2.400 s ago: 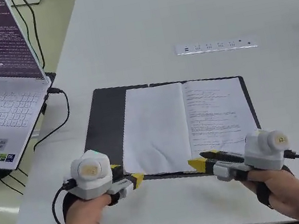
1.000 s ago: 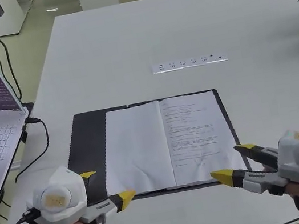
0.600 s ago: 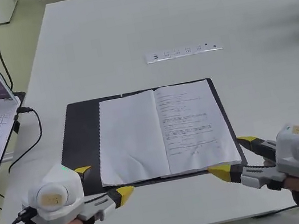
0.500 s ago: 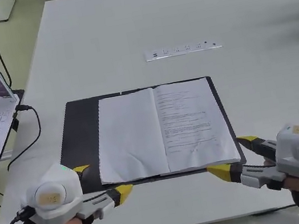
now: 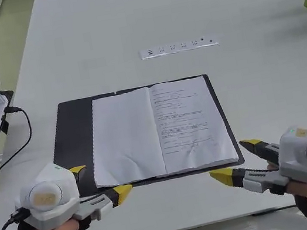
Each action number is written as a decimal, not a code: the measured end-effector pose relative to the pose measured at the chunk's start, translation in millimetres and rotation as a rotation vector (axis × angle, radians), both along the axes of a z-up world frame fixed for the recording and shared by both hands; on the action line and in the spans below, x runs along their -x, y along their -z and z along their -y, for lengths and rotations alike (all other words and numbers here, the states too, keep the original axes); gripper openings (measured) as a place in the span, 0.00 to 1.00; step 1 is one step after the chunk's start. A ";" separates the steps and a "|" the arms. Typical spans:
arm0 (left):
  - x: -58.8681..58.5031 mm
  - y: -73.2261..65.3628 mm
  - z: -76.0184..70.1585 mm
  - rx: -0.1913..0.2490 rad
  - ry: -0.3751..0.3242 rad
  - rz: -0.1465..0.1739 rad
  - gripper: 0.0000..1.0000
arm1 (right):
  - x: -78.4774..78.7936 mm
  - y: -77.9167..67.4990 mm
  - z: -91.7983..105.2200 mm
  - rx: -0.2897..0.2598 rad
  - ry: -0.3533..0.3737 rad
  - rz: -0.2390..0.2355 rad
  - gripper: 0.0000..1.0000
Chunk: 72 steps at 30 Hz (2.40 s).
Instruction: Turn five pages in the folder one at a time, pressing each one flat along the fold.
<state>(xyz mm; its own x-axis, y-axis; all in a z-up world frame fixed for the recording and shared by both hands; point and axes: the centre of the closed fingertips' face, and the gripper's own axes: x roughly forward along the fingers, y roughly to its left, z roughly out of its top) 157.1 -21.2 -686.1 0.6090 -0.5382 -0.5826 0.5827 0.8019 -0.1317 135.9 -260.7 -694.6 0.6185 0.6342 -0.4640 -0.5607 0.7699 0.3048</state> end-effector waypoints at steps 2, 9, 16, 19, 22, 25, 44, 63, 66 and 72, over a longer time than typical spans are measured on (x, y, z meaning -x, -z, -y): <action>-2.2 -0.7 5.7 0.005 0.008 -0.001 0.70 | 1.5 1.2 1.1 0.003 0.004 -0.002 0.77; -11.1 -4.9 26.3 0.011 0.048 0.003 0.70 | -0.8 -1.2 7.4 -0.008 0.039 0.005 0.75; -19.7 -7.2 49.1 0.006 0.118 0.005 0.69 | -4.1 -3.2 13.0 -0.021 0.073 0.010 0.75; -23.2 -8.5 60.0 0.007 0.141 0.005 0.69 | -4.7 -4.4 14.6 -0.021 0.081 0.013 0.75; -28.0 -8.9 71.2 0.009 0.166 0.006 0.69 | -5.4 -6.5 16.9 -0.025 0.093 0.016 0.75; -33.3 -10.2 86.5 0.012 0.200 0.008 0.69 | -5.9 -5.6 19.9 -0.024 0.103 0.011 0.75; -70.6 -10.9 195.8 0.013 0.363 0.028 0.66 | -2.8 -10.1 26.7 -0.007 0.104 0.000 0.74; -64.6 36.4 274.9 -0.051 0.521 -0.019 0.66 | 2.6 -5.7 39.0 0.009 0.124 -0.022 0.71; -61.9 58.1 276.9 -0.093 0.526 -0.043 0.66 | 0.9 -4.6 40.1 0.005 0.130 -0.023 0.72; -61.4 81.7 281.9 -0.139 0.517 -0.056 0.67 | 0.7 -1.0 40.1 0.000 0.130 -0.038 0.71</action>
